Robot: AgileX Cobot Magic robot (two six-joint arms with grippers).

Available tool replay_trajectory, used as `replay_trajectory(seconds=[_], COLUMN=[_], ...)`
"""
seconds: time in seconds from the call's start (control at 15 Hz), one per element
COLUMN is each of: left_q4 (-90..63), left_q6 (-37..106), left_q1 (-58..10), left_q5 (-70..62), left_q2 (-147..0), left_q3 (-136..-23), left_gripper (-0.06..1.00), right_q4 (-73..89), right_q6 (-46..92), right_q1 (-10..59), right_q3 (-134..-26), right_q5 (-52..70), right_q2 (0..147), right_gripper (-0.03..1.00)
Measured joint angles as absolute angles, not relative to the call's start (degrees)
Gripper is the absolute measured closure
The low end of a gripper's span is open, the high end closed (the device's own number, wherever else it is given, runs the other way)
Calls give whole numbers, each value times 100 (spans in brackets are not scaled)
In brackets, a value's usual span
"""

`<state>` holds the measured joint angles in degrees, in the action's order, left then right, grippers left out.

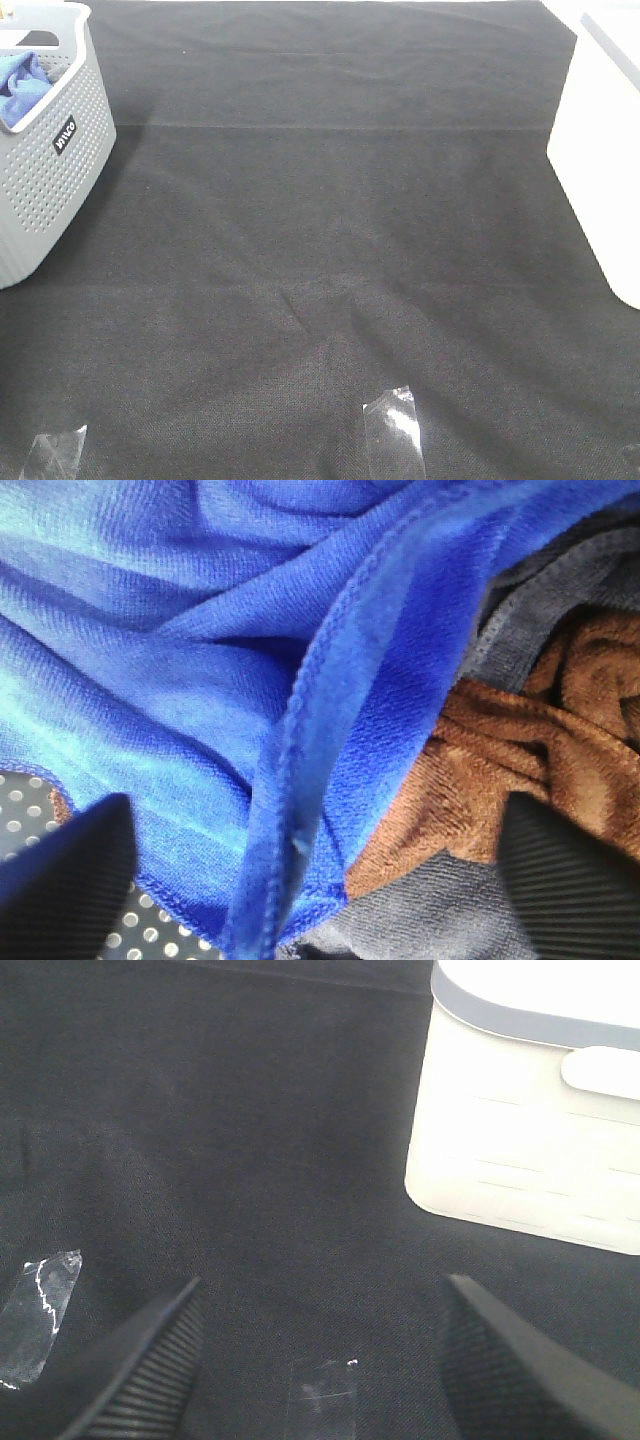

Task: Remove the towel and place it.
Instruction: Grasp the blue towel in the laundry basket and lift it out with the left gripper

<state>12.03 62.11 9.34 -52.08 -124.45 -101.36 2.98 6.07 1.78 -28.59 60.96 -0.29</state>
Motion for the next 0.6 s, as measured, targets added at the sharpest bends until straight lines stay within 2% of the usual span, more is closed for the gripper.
replay_trajectory(seconds=[0.2,0.27,0.33,0.6], left_q4=[1255,1266,1266,1278], left_q6=[6136,6091,5987,5930], left_q1=[934,934,934,934], left_q5=[-5157,-5105,-5013,-4927], left_q2=[-12445,-12445,-12445,-12445], left_q3=[-10136,-10136,-10136,-10136], left_gripper=[54,63,68,72], right_q4=[298,298,298,298], right_q6=[607,607,607,607], right_q1=[178,178,178,178], right_q3=[-2859,-2859,-2859,-2859], right_q5=[6096,6096,6096,6096], right_q2=[-29,-29,-29,-29], right_gripper=[33,33,33,33])
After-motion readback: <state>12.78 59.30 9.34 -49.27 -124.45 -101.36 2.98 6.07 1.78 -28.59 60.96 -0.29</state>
